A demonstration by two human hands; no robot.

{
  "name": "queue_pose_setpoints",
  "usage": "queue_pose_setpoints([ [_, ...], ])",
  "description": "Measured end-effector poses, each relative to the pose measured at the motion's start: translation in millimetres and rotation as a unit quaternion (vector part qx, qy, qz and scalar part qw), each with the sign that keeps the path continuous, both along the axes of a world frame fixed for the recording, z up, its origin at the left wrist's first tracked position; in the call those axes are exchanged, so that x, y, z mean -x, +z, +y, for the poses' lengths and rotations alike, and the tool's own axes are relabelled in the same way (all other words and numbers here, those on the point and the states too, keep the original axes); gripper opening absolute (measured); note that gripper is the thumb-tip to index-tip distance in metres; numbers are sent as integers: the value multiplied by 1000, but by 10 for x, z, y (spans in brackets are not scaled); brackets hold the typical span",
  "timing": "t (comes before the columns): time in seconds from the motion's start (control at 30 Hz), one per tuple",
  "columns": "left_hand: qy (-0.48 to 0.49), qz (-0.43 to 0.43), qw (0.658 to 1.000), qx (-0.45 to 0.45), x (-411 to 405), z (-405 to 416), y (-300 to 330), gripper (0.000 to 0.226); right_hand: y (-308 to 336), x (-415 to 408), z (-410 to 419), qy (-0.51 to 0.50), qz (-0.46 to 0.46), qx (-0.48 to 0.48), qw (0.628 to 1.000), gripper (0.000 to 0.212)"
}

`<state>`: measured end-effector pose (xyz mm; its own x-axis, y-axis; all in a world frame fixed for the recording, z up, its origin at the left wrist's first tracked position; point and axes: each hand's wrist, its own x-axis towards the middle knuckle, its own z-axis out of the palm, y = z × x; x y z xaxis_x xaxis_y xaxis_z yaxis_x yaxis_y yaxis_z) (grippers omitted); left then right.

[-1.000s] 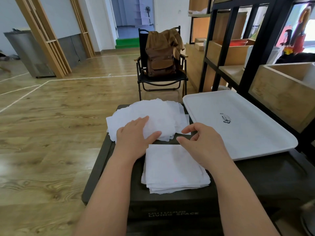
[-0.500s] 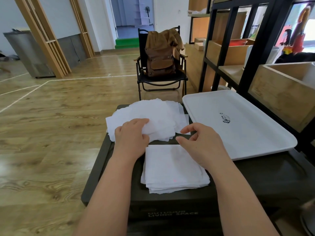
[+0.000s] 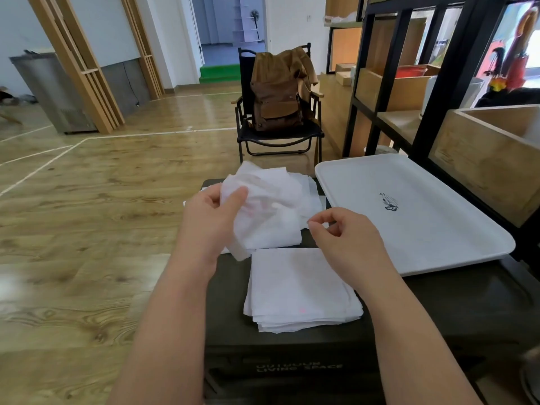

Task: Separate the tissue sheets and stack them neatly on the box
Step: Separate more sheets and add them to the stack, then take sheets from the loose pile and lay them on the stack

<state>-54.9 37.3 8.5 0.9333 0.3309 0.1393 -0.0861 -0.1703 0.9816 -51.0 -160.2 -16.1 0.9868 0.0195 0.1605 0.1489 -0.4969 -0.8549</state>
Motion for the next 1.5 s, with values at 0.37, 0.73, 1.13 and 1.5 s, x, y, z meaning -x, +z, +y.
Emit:
queue_pose_setpoints([
  [0.37,-79,77,967,231,107,-155,157,27,94,44,163,30,-39,-232,971,39],
  [0.73,-38,59,979,192,119,-189,187,26,111,57,155,33,-116,-231,966,34],
  [1.13,15,-2,1000,22,110,-50,100,31,103,53,152,28,-125,-219,967,32],
  [1.5,50,29,997,48,51,35,40,17,250,85,291,23,-147,-274,950,25],
])
